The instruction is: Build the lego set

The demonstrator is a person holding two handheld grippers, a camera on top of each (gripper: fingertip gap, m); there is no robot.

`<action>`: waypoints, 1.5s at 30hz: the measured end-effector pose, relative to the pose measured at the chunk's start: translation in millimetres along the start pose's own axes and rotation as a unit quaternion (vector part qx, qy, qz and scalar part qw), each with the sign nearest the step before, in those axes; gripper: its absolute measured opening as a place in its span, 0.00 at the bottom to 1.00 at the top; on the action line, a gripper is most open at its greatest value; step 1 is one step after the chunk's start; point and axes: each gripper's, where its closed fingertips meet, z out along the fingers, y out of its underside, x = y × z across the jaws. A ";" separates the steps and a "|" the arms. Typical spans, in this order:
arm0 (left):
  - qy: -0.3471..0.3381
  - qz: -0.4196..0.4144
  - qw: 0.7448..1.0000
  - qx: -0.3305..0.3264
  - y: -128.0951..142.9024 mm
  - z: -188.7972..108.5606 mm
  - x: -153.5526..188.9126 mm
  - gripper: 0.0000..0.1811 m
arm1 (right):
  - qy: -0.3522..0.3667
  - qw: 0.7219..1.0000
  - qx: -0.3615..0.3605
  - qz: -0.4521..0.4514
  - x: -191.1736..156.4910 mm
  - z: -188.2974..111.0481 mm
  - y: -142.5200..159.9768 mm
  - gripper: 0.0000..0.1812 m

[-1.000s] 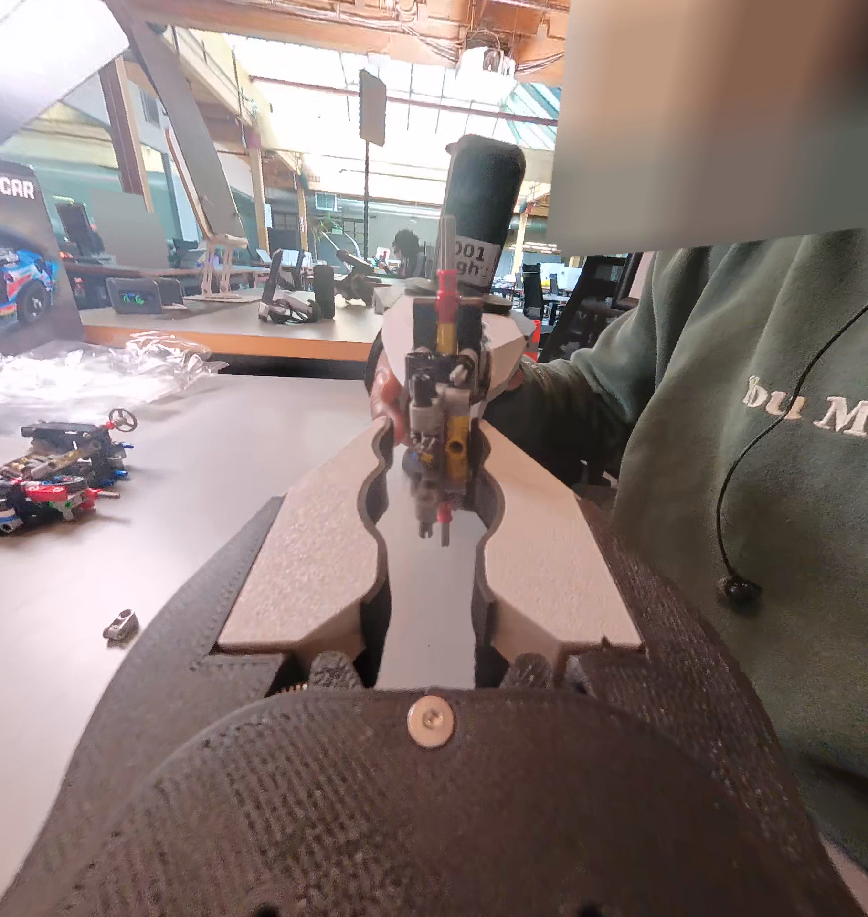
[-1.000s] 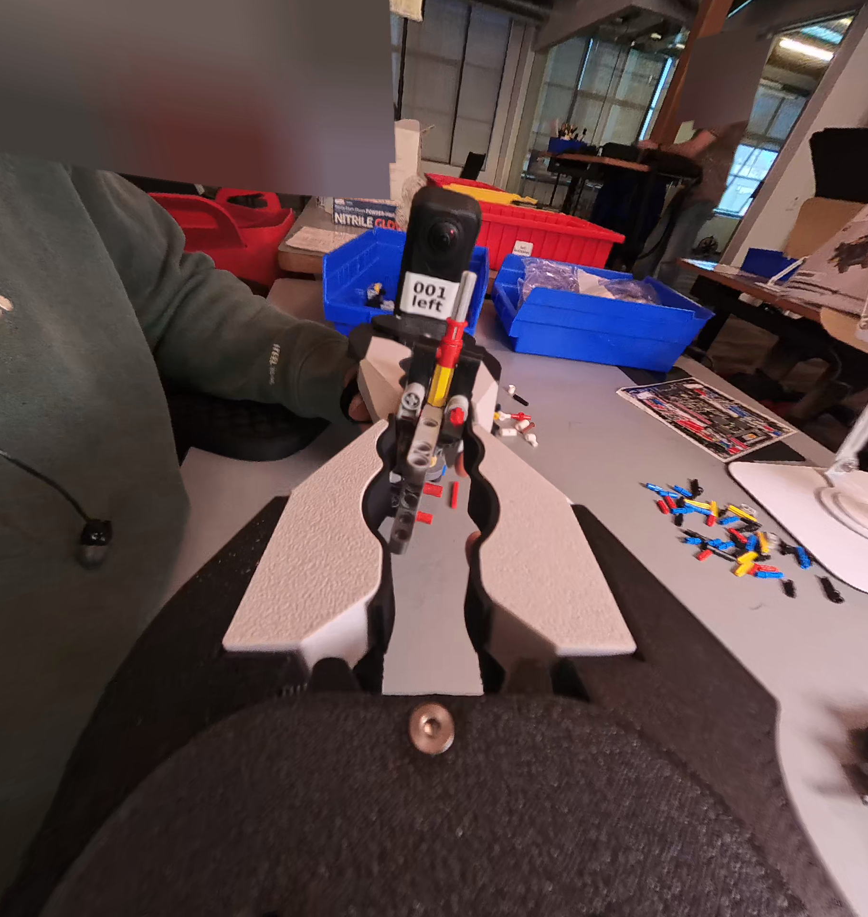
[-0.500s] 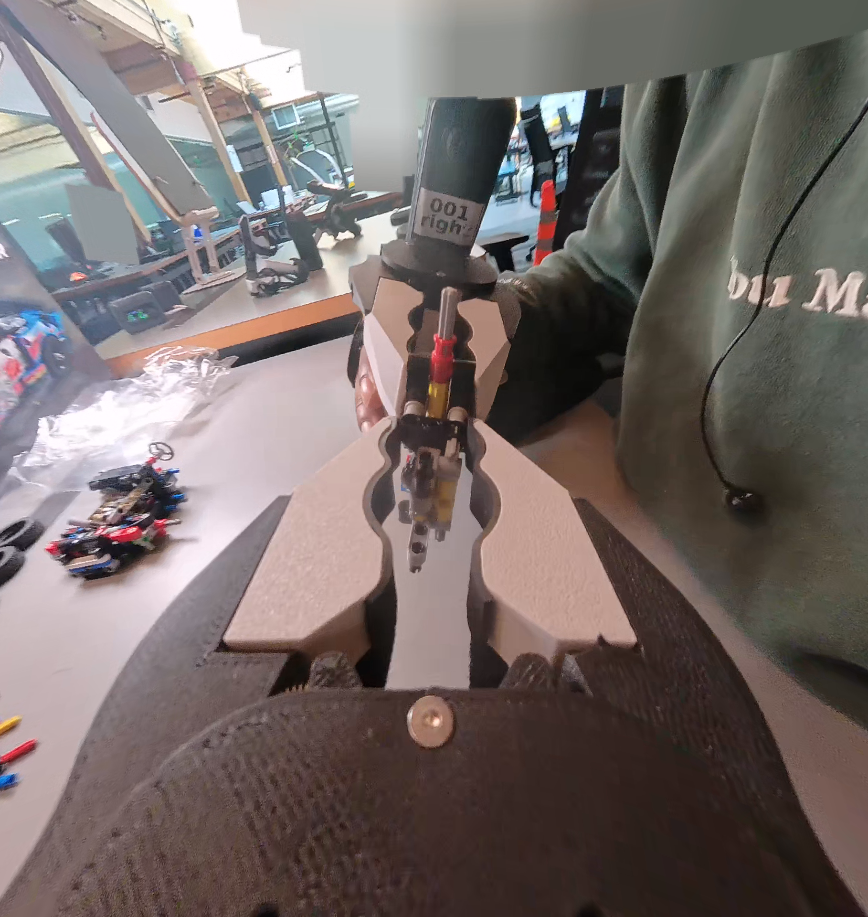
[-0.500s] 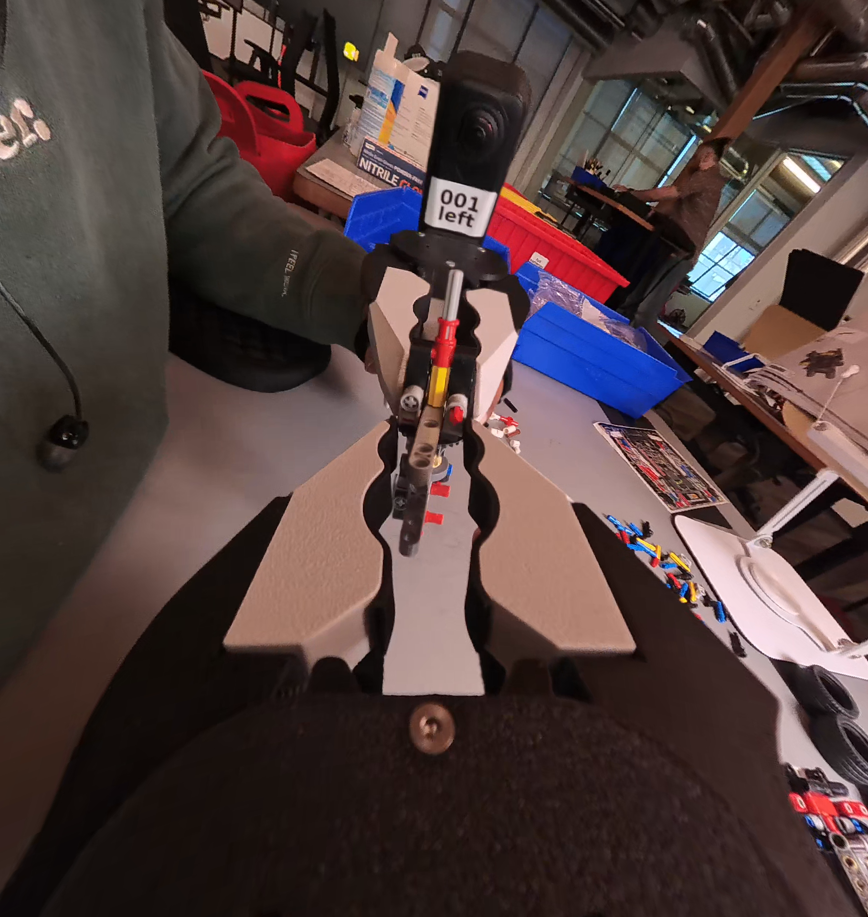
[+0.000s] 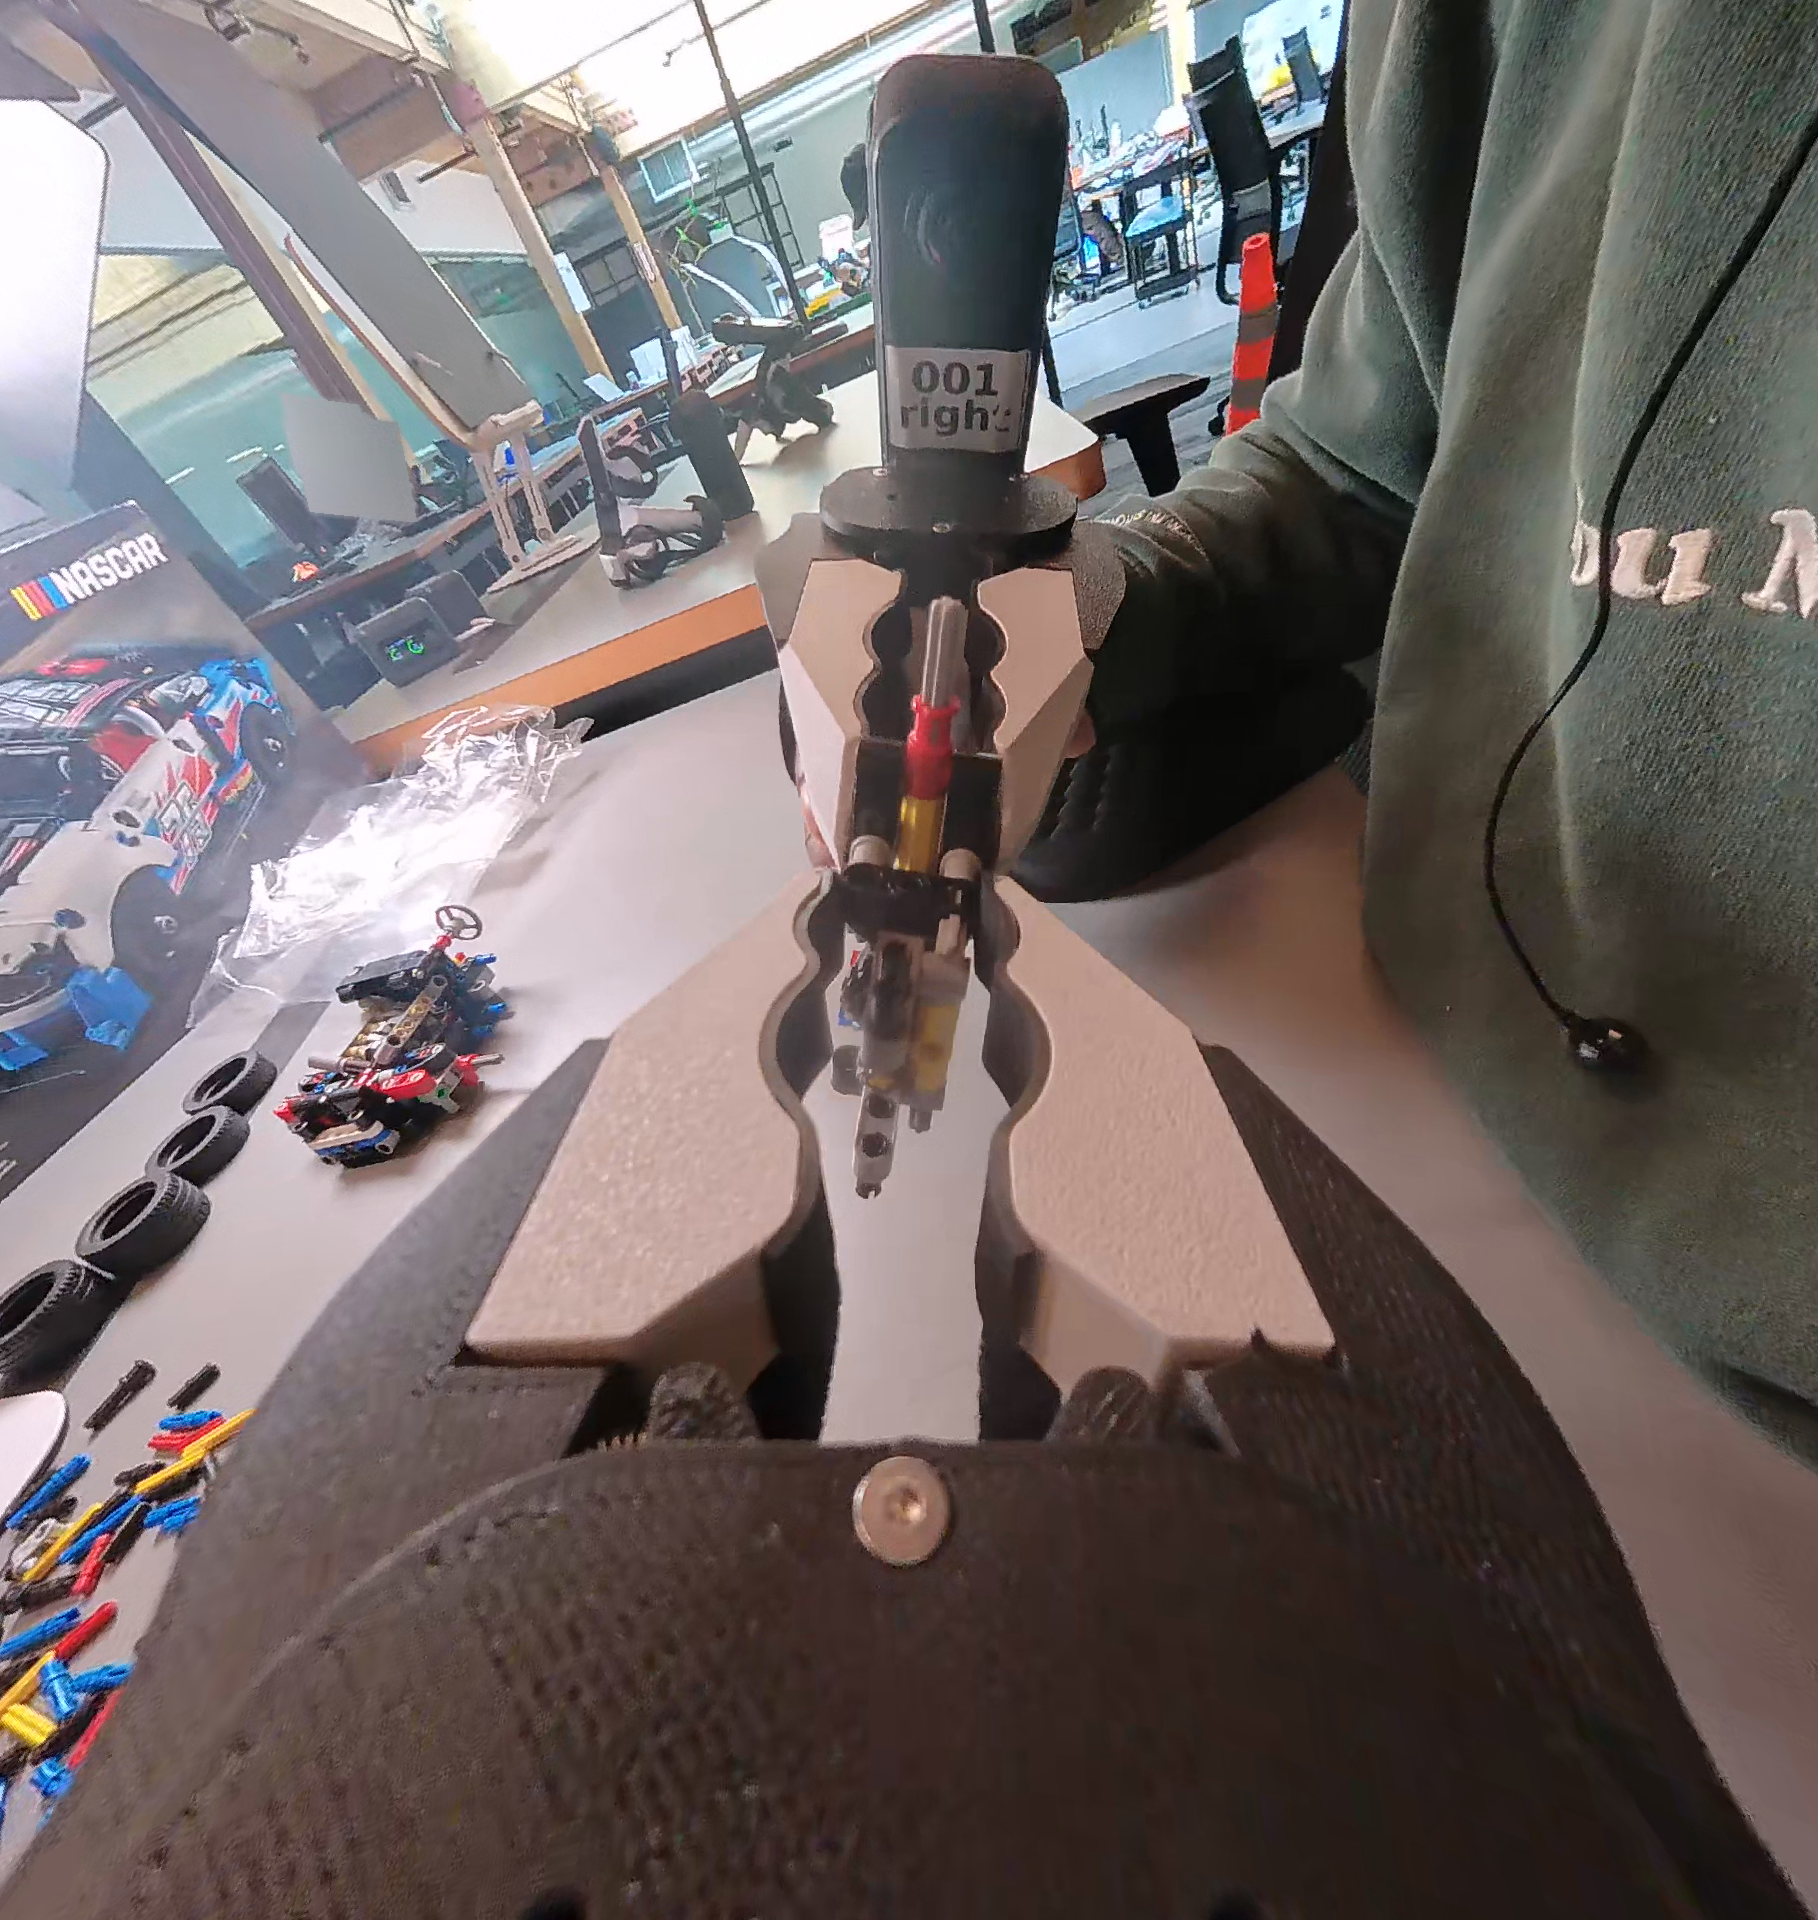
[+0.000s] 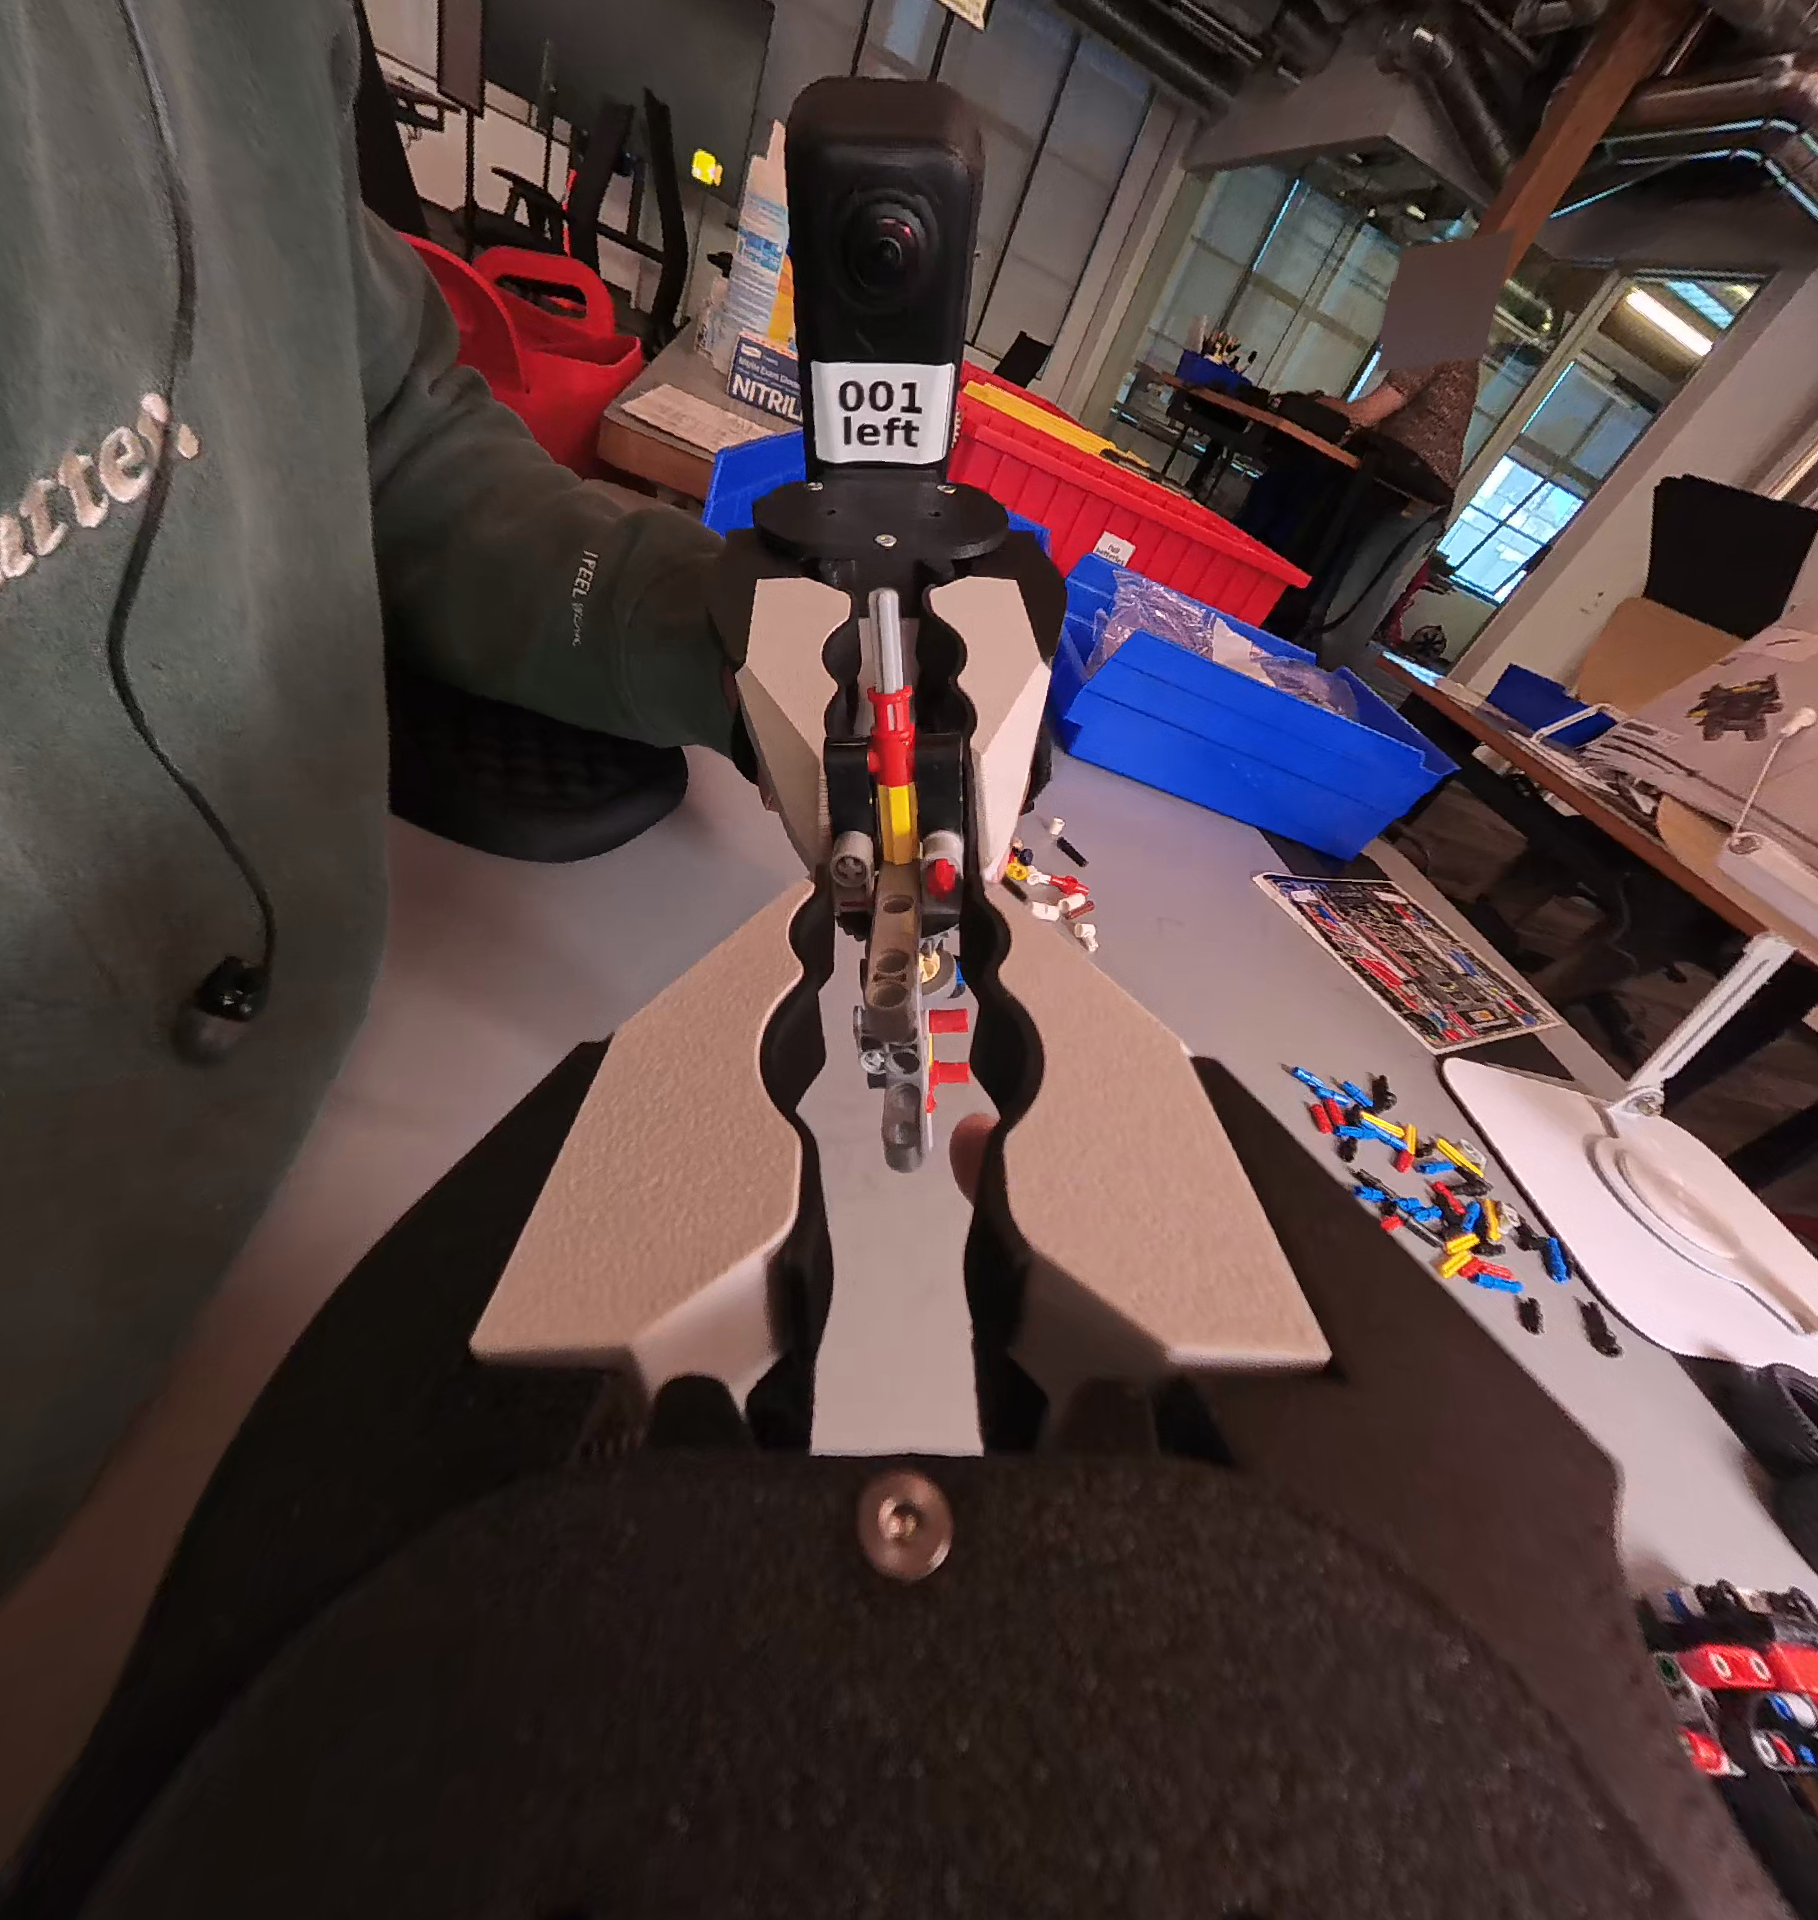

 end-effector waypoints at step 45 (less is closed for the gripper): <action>0.015 -0.110 0.993 -0.029 20.4 10.2 -4.0 0.12 | -0.038 0.992 0.006 0.122 6.6 -1.0 18.5 0.13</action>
